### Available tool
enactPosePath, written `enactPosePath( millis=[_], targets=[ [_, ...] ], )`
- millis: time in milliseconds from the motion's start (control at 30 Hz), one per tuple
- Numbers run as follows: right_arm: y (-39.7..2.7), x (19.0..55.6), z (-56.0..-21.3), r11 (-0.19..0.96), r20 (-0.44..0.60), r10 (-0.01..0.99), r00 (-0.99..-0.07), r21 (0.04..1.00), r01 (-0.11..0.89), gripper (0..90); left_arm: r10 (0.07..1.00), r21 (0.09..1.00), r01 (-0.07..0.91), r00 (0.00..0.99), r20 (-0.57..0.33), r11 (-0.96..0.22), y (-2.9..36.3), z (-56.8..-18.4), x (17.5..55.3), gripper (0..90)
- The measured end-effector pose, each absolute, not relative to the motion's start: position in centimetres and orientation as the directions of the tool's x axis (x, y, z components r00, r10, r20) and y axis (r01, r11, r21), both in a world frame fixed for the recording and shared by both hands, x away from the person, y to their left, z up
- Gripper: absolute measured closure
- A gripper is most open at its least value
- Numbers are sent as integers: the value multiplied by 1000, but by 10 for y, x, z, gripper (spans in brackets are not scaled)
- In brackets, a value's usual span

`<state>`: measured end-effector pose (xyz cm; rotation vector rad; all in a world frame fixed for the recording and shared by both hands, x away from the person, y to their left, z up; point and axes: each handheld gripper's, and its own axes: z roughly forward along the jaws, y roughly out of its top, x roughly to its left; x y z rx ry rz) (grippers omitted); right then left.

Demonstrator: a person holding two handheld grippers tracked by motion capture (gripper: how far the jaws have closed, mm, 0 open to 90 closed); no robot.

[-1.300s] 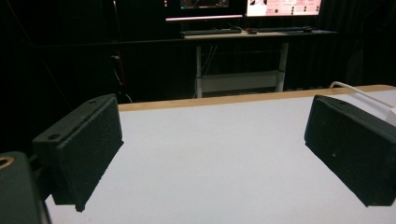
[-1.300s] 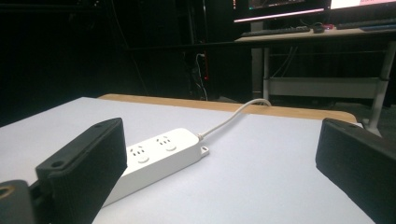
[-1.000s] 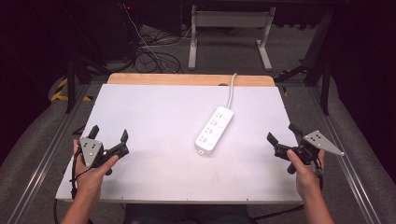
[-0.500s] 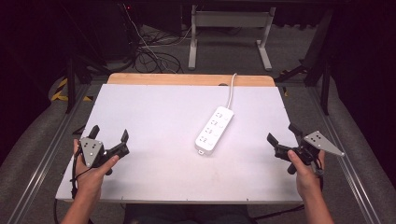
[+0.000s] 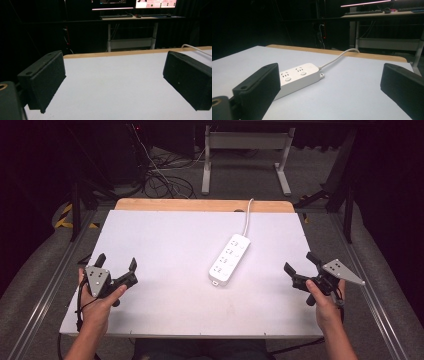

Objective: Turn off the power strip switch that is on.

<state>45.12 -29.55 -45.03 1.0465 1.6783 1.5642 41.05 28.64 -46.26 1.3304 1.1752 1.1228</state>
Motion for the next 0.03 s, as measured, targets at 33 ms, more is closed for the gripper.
enactPosePath(
  millis=[33],
  targets=[
    [-296,451,-450,-10,80,861,-503,990,140,27,995,997,71,99,30,-37,286,-463,411,49]
  ],
)
